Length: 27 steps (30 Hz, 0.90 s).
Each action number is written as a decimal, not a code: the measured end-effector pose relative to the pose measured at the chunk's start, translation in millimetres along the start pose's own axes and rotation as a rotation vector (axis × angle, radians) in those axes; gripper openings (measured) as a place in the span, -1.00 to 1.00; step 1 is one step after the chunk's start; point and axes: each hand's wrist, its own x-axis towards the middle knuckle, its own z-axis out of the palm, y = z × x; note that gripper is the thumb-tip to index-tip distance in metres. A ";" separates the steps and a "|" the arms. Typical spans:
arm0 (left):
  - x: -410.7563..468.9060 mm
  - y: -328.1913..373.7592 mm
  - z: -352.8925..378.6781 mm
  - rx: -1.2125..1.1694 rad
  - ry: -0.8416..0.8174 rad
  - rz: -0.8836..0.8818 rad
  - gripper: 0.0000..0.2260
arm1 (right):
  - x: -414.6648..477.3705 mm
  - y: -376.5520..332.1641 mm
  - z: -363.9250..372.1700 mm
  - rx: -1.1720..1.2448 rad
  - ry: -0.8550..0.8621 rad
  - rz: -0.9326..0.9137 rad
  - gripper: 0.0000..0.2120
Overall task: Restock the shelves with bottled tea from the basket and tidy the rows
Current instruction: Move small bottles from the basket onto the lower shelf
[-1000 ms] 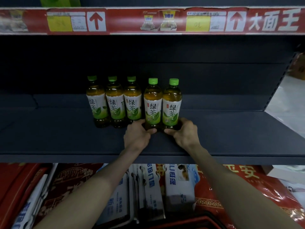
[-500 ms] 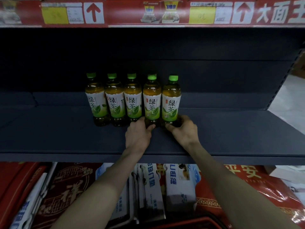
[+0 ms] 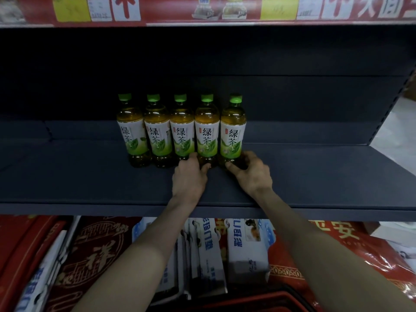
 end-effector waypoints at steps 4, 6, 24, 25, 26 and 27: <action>-1.7 1.5 -0.3 0.045 -0.001 0.015 -0.66 | -0.5 0.8 0.1 -0.005 -0.009 0.008 -0.41; -2.5 1.0 -0.6 0.032 0.000 0.020 -0.65 | -1.2 1.2 -0.1 -0.011 -0.010 0.011 -0.40; -7.4 -6.3 -10.3 -0.215 -0.018 -0.064 -0.67 | -31.3 -12.4 -10.5 0.051 0.079 -0.037 -0.75; -9.4 -6.7 -13.3 -0.238 -0.032 -0.067 -0.69 | -37.4 -12.9 -11.4 0.054 0.081 -0.042 -0.75; -12.7 -5.8 -17.0 -0.256 -0.049 -0.063 -0.71 | -43.2 -12.5 -12.8 0.053 0.084 -0.042 -0.76; -17.6 -4.1 -21.3 -0.268 -0.064 -0.044 -0.74 | -49.1 -11.6 -14.8 0.050 0.084 -0.040 -0.76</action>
